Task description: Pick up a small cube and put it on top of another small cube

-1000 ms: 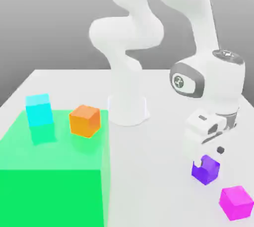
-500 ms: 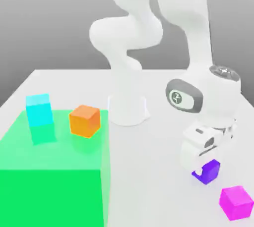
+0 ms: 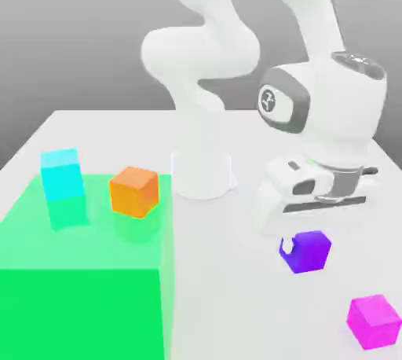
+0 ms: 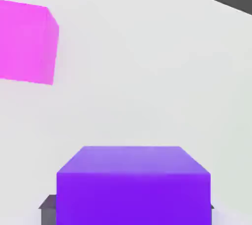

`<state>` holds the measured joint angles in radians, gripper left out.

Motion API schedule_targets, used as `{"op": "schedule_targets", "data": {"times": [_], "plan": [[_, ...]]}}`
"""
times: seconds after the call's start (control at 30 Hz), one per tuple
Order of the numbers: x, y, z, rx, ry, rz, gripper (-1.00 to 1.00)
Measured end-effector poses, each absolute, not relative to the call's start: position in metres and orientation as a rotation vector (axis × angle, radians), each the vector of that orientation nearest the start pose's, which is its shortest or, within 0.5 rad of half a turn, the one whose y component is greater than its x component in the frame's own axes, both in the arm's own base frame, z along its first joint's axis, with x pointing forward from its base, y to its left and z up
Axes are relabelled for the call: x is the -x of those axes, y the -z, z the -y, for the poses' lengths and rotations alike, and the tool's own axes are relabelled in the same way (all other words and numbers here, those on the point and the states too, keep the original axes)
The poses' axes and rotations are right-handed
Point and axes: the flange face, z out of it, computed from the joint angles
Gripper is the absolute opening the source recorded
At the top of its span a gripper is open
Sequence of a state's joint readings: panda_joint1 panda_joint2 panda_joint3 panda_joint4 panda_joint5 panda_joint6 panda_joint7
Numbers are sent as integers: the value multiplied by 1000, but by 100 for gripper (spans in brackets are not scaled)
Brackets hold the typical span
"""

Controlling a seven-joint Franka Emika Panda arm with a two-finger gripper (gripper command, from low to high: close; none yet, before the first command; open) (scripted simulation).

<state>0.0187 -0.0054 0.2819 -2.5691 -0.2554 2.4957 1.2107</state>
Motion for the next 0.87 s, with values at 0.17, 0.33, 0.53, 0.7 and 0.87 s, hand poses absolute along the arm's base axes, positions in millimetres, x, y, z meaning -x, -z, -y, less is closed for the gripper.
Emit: {"op": "schedule_targets", "data": {"times": [0.17,0.33,0.53,0.7,0.87], "plan": [[-455,-326,-54,2854,141,-1762,-100],[-458,-398,32,2421,145,-2320,-100],[-408,-465,154,1664,42,-2767,-100],[-380,-437,200,1365,0,-2829,-100],[-378,-414,200,1357,0,-2830,100]]}}
